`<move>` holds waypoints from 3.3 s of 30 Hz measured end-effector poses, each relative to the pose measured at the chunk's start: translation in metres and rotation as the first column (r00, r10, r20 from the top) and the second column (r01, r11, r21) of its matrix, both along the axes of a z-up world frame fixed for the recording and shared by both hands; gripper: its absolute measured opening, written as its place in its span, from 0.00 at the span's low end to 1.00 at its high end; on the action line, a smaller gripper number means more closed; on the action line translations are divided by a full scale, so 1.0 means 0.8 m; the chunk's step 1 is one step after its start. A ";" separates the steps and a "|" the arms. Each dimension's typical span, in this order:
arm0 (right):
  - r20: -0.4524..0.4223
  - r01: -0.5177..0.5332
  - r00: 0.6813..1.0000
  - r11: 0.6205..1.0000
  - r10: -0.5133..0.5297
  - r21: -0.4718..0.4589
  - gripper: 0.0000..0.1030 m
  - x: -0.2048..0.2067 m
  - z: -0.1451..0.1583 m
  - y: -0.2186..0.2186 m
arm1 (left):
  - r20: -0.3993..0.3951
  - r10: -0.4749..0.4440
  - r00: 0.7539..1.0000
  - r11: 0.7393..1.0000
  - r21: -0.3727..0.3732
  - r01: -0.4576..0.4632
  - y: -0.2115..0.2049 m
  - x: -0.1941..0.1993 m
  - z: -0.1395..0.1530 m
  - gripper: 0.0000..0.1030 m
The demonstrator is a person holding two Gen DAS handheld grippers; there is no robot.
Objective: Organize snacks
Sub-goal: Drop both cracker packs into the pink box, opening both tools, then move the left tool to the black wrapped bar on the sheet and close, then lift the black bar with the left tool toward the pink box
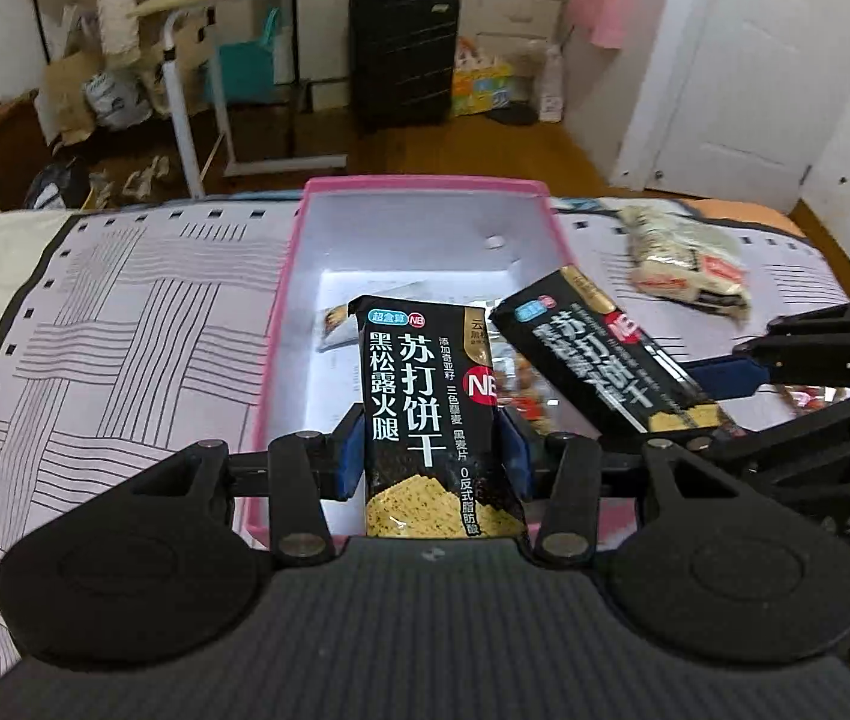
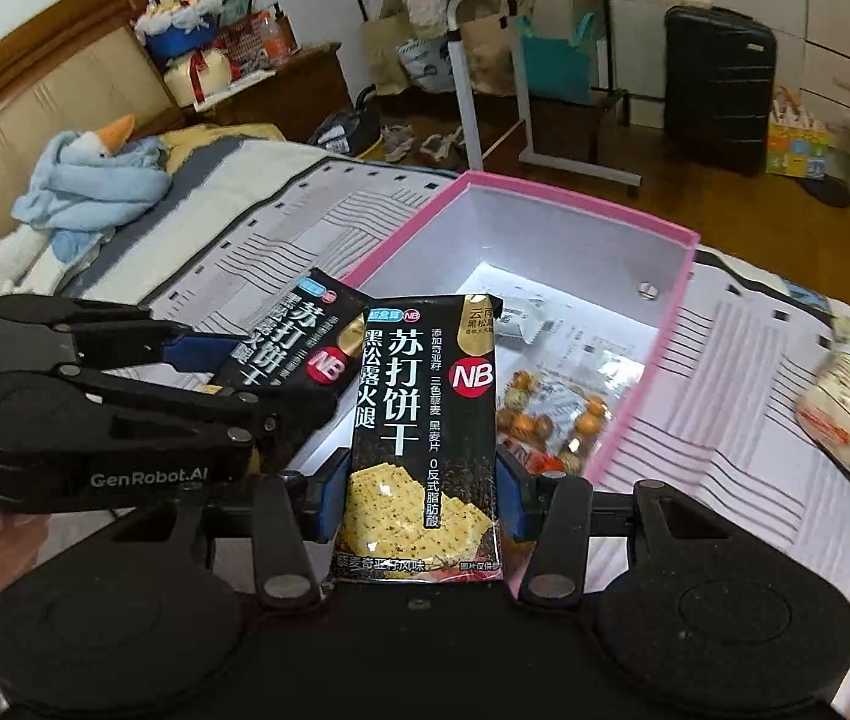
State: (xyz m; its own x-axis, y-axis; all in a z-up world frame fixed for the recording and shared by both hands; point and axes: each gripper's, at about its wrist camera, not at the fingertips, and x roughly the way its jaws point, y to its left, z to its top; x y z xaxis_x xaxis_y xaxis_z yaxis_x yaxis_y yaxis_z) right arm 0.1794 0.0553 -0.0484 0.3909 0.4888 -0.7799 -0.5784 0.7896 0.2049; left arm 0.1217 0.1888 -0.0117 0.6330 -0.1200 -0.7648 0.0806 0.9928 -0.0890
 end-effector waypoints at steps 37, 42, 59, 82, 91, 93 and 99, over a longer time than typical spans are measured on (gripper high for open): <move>0.308 0.109 0.945 0.994 -0.110 0.020 0.84 -0.090 0.108 -0.178 | 0.054 -0.151 0.987 0.987 -0.043 0.154 -0.074 -0.033 0.074 0.67; 0.242 0.074 0.968 0.997 -0.074 0.008 0.84 -0.084 0.087 -0.225 | 0.025 -0.234 0.972 0.966 -0.106 0.236 -0.130 -0.038 0.077 0.67; 0.033 -0.092 0.994 0.969 0.102 -0.227 0.80 -0.046 -0.077 -0.247 | -0.270 -0.210 0.940 0.965 -0.211 0.155 -0.284 0.035 -0.074 0.61; -0.115 -0.087 0.992 0.966 0.060 -0.244 0.77 -0.015 -0.131 -0.236 | -0.220 -0.097 0.971 0.925 -0.380 0.006 -0.280 0.052 -0.182 0.41; -0.118 -0.007 0.993 0.982 -0.015 -0.188 0.57 -0.014 -0.123 -0.242 | -0.311 -0.125 0.942 0.885 -0.465 -0.036 -0.270 0.061 -0.186 0.38; -0.119 -0.012 0.993 0.983 -0.010 -0.183 0.57 -0.017 -0.122 -0.241 | -0.330 -0.120 0.936 0.879 -0.474 -0.055 -0.268 0.064 -0.191 0.40; -0.119 0.031 0.991 0.980 -0.056 -0.198 0.57 -0.011 -0.127 -0.239 | -0.276 -0.100 0.956 0.882 -0.469 -0.043 -0.274 0.060 -0.191 0.40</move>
